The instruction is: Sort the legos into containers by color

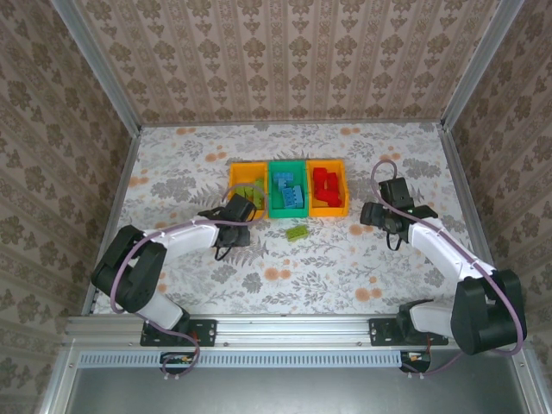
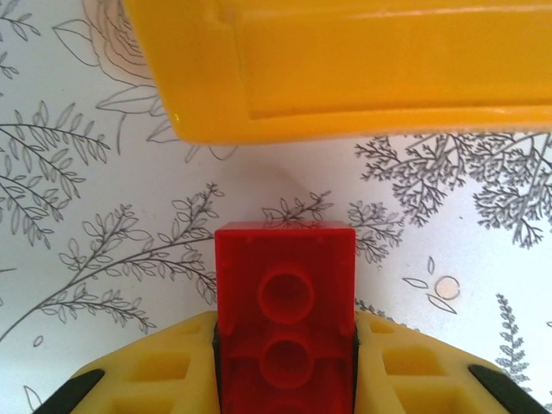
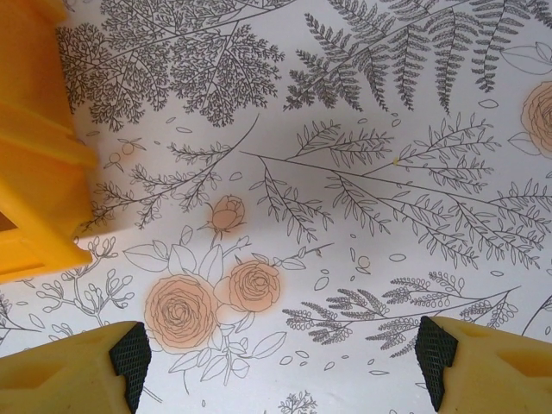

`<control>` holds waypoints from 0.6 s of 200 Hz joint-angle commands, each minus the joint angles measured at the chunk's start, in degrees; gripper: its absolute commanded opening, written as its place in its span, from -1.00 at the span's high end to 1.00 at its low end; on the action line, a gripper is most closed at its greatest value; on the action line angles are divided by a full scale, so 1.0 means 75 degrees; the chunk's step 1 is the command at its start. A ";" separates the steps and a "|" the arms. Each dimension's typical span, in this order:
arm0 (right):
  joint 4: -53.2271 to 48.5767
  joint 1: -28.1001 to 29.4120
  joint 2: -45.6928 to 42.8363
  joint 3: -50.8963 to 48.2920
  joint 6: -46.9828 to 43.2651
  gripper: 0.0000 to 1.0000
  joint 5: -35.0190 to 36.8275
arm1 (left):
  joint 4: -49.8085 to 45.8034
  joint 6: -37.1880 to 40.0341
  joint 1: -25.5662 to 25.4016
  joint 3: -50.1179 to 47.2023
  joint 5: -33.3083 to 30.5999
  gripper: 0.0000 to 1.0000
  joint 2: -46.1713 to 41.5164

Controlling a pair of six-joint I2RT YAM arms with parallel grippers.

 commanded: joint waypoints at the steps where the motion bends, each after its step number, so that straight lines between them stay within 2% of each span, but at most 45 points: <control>1: 0.0173 -0.0027 -0.0196 -0.0088 0.0046 -0.67 -0.0140 | -0.0249 -0.0220 -0.0269 0.0214 -0.0126 0.64 -0.0294; 77: 0.0326 -0.0039 -0.0200 -0.0235 0.0126 -0.68 -0.0339 | -0.0547 0.0131 -0.1183 0.1773 -0.0113 0.61 -0.0262; 120: 0.0471 -0.0045 -0.0194 -0.0471 0.0209 -0.67 -0.0428 | -0.0149 0.0472 -0.1422 0.2794 0.0306 0.58 0.0127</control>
